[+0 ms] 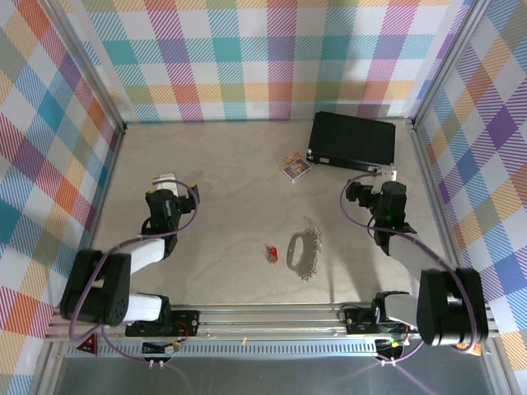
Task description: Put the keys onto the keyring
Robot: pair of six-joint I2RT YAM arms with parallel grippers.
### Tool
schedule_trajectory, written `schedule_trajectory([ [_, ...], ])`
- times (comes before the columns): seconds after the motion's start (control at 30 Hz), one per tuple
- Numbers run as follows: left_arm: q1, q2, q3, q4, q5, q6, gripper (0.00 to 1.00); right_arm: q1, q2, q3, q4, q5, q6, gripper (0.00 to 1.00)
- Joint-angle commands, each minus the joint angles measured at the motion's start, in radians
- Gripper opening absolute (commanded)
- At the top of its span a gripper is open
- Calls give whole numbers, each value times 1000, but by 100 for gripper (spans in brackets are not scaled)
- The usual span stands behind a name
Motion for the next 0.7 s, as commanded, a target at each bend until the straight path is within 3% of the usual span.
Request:
schedule_trajectory([
  [0.0,-18,-132,56,-227,72,-44,100,7,-82,84,-364,15,156,99],
  [0.17,-88,-274,166,-551,143,-247,100,28,-156,135,-561,-153,208,99],
  [0.27,-94,-297,251,-731,275,-324,100,71,-173,160,-641,-238,211,99],
  [0.4,-132,-269,327,-848,458,-332,100,134,-164,166,-685,-319,239,99],
  [0.53,-262,-217,387,-955,526,-300,100,203,-134,167,-701,-387,257,99],
  [0.67,-418,-129,445,-980,568,-291,100,205,-150,111,-667,-496,304,99],
])
